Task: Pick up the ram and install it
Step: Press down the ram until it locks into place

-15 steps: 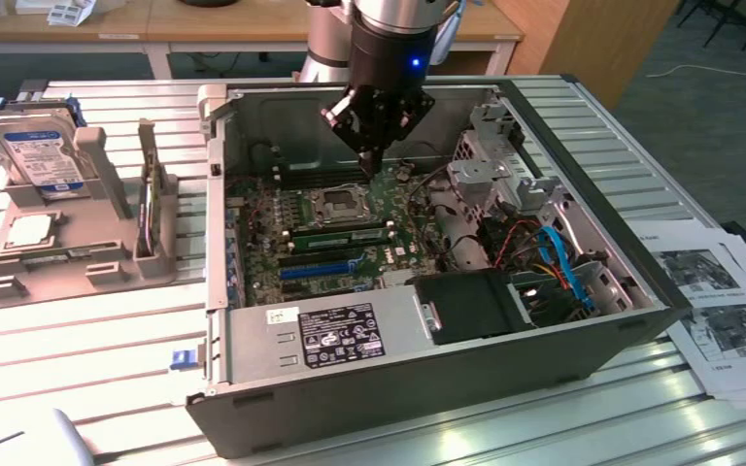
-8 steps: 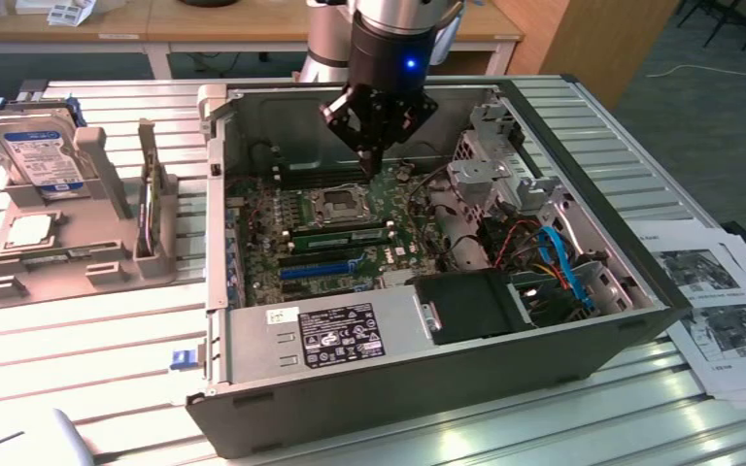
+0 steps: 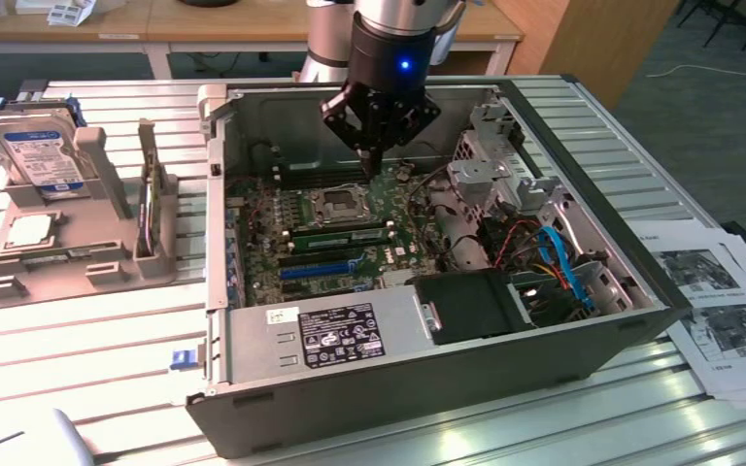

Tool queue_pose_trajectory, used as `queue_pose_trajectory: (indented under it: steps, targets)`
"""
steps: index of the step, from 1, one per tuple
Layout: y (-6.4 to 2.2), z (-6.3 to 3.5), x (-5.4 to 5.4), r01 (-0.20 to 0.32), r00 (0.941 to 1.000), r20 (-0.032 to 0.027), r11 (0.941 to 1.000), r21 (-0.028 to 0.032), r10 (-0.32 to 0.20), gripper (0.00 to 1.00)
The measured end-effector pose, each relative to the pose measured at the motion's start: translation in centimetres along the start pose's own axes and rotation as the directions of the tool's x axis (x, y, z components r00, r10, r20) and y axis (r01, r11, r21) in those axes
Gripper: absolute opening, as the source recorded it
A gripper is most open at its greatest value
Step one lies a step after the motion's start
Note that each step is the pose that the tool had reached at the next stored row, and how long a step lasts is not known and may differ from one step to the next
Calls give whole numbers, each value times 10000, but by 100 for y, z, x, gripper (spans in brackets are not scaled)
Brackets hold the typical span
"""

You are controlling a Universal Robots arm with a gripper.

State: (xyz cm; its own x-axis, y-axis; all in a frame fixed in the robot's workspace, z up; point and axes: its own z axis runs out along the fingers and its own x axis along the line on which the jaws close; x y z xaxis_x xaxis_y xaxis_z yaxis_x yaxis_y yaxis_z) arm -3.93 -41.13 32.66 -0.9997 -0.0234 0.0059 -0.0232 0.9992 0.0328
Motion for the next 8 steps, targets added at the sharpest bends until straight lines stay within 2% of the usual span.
queue_pose_trajectory:
  steps: [2,8]
  targets:
    - [0,1,0,-341,9994,11,9994,-3,341,10]
    - [0,2,0,-369,9993,13,9993,-3,369,10]
